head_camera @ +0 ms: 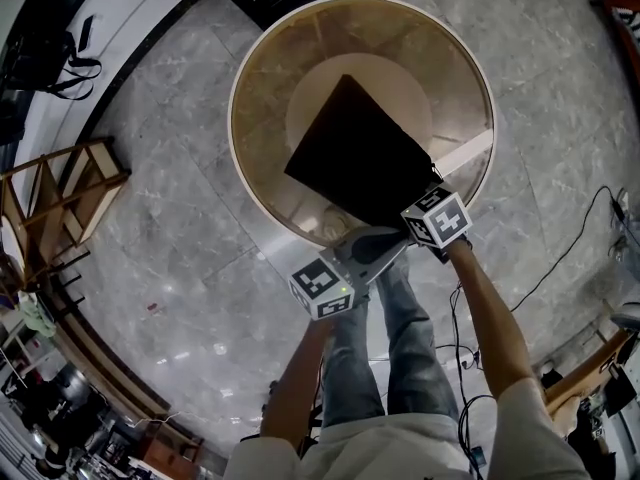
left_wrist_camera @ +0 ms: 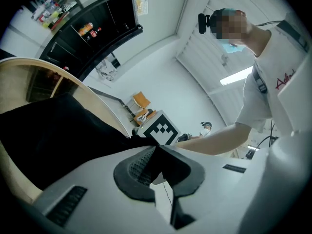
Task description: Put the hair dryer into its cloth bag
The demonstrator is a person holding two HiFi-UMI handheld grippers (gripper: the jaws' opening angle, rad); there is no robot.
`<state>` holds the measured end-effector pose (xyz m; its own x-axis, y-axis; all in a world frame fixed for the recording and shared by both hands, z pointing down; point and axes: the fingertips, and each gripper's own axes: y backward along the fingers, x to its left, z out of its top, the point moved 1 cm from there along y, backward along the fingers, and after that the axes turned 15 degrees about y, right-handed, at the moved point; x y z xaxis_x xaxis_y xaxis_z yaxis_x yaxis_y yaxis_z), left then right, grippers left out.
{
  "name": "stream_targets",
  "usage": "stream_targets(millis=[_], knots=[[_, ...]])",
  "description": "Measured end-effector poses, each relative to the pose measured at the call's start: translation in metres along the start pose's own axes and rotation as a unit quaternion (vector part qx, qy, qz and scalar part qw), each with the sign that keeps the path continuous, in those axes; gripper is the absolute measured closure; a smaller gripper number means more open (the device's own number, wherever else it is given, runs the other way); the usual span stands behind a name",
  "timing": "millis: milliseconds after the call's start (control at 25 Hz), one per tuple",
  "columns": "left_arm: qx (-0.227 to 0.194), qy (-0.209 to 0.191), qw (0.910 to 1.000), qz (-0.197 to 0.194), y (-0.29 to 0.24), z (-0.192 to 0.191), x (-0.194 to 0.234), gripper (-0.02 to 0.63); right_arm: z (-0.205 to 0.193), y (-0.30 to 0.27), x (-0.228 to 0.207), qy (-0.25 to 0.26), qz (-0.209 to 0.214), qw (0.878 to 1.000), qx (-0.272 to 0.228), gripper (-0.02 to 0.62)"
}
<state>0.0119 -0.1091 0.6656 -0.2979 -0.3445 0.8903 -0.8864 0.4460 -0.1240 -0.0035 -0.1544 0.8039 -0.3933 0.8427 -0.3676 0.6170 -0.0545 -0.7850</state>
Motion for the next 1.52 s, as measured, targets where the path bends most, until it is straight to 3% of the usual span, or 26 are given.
stream_targets(millis=[440, 640, 960, 1080, 1320, 1520], knots=[[-0.004, -0.002, 1.0000, 0.005, 0.004, -0.001, 0.008, 0.565, 0.010, 0.004, 0.005, -0.008, 0.037, 0.998, -0.045, 0.281], [0.003, -0.009, 0.9999, 0.008, 0.003, -0.001, 0.006, 0.565, 0.005, 0.013, 0.014, 0.023, 0.043, 0.998, -0.041, 0.270], [0.005, -0.016, 0.9996, 0.022, 0.003, 0.001, 0.005, 0.565, -0.009, 0.036, 0.020, 0.091, -0.033, 0.995, -0.027, 0.270], [0.008, -0.021, 0.9994, 0.026, 0.003, 0.001, 0.008, 0.565, -0.022, 0.040, 0.019, 0.092, -0.056, 0.994, -0.019, 0.270], [0.016, -0.026, 0.9991, 0.030, -0.001, 0.002, 0.007, 0.565, -0.054, 0.029, 0.020, 0.074, -0.064, 0.995, 0.016, 0.272], [0.012, -0.025, 0.9993, 0.027, -0.003, 0.006, 0.008, 0.565, -0.076, 0.020, 0.020, 0.128, -0.099, 0.984, 0.076, 0.309]])
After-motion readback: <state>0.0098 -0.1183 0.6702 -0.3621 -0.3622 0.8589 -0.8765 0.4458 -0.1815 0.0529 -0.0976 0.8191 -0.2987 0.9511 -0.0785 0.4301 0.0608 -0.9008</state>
